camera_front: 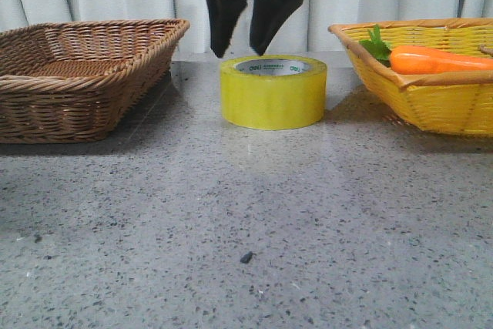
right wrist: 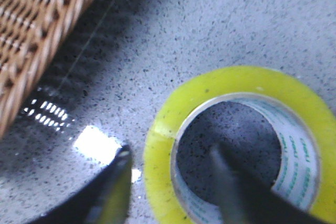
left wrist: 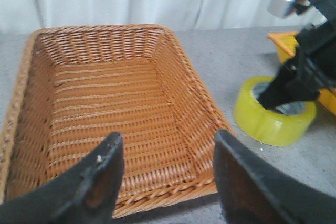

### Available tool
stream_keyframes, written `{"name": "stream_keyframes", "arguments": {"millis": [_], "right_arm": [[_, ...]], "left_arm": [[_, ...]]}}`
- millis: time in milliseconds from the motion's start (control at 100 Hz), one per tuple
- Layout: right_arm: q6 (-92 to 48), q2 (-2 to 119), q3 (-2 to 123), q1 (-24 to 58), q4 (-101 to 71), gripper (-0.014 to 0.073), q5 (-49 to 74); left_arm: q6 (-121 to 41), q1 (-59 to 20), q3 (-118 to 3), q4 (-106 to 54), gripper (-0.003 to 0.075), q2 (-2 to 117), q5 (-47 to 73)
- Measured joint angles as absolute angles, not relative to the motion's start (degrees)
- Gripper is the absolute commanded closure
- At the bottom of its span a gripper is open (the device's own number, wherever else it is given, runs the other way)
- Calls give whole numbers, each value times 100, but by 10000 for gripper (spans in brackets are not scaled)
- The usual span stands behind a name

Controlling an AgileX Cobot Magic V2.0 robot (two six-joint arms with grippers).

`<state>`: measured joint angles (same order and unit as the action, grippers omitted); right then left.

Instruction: Transfer tape with both arms

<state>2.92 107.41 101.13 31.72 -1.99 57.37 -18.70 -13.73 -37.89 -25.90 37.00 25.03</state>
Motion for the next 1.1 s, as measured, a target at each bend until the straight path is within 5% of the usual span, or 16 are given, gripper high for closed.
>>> {"name": "stream_keyframes", "arguments": {"millis": [120, 290, 600, 790, 1100], "right_arm": [[292, 10344, 10113, 3172, -199, 269, 5737], [269, 9118, 10113, 3172, -199, 670, 6111], [187, 6096, 9461, 3172, -160, 660, 6428], [438, 4539, 8370, 3172, 134, 660, 6187], [1072, 3530, 7467, 3172, 481, 660, 6178]], "left_arm": [[-2262, -1827, -3979, -2688, 377, 3919, 2503], [-2381, -2630, -4596, -2710, 377, 4675, 2503], [-2394, -3664, -6629, -2710, 368, 7053, 2586], [-2345, -3678, -8183, -2710, 267, 8656, 3556], [-1574, -3678, -9566, -1721, 260, 10548, 4340]]}}
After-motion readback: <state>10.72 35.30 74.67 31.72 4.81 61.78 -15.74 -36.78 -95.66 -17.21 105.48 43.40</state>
